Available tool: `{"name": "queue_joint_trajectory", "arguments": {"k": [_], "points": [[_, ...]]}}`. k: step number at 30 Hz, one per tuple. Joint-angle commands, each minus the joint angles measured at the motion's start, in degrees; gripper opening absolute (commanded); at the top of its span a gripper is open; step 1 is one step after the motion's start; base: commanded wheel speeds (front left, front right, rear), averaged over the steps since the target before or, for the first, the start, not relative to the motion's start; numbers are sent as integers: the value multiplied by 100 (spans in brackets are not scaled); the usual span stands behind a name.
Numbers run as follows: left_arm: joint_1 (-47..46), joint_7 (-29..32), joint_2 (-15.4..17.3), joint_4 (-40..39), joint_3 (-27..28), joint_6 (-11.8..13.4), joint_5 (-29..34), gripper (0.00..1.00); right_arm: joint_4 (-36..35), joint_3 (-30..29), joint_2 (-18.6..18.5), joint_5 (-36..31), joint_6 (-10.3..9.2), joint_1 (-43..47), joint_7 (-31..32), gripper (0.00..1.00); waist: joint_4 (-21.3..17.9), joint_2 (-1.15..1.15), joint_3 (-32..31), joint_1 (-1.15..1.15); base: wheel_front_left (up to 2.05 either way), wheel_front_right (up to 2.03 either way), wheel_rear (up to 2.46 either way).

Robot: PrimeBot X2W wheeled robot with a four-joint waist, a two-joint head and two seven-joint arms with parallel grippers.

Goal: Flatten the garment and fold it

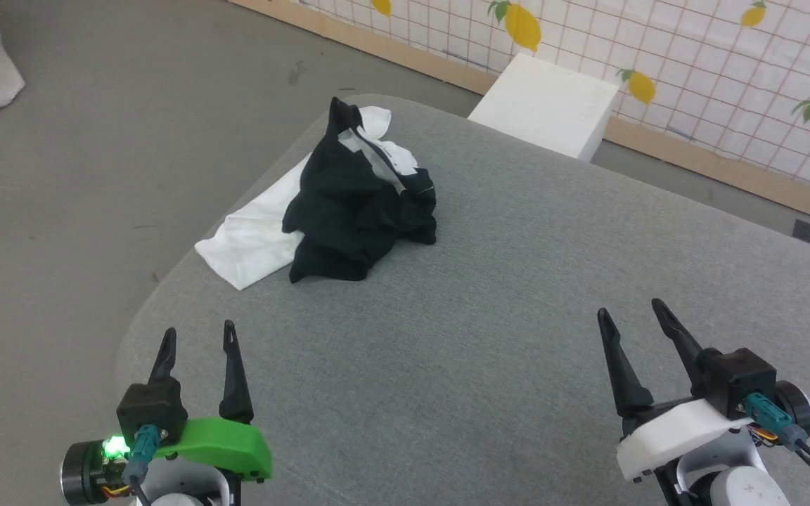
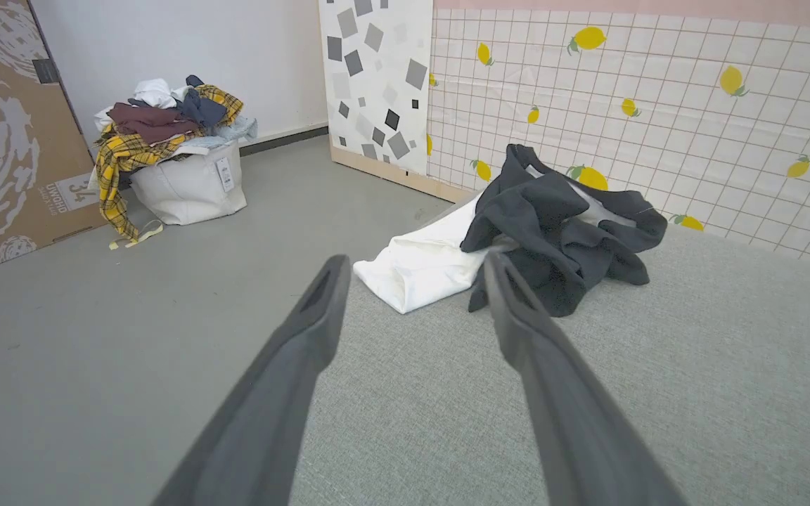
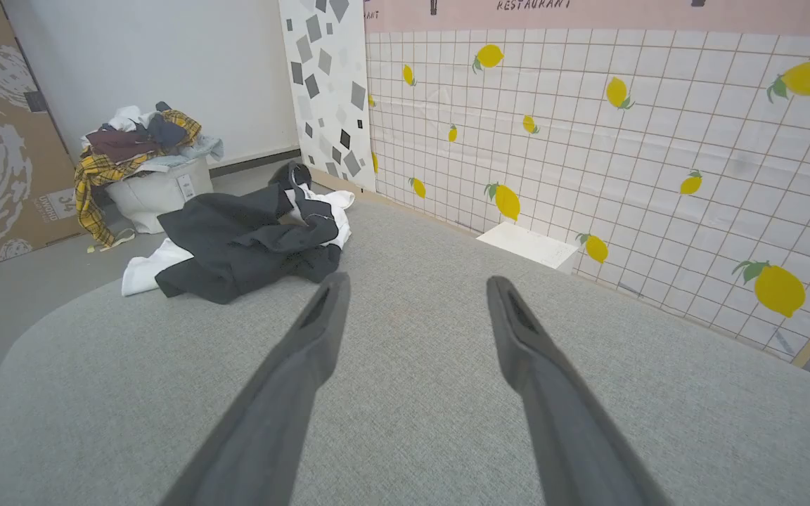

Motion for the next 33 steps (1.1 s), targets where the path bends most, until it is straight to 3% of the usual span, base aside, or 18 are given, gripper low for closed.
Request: {"name": "queue_joint_trajectory", "arguments": {"k": [1,11,18,28,33], "points": [[78,-66,49,14,-29,65,-89,100,33,12,7,59,-8,-100,-63,100,81,0,6,0,0,0,0],[33,-165,123,59,-83,174,-251,100,69,54,9,83,-9,-157,-110,100,353,0,73,0,0,0,0],[-599,30,202,295,-53,-97,-735,100,-82,167,9,-106,-10,-349,36,100,317,0,572,0,0,0,0],[-2726,1058,556,1437,320,-943,-1857,100,-317,553,-28,-436,-10,-851,311,100,-637,0,1734,0,0,0,0],[-3675,1983,852,2006,584,-1145,-2431,100,-405,717,-98,-416,-10,-1136,341,100,-1239,0,2232,0,0,0,0]]}}
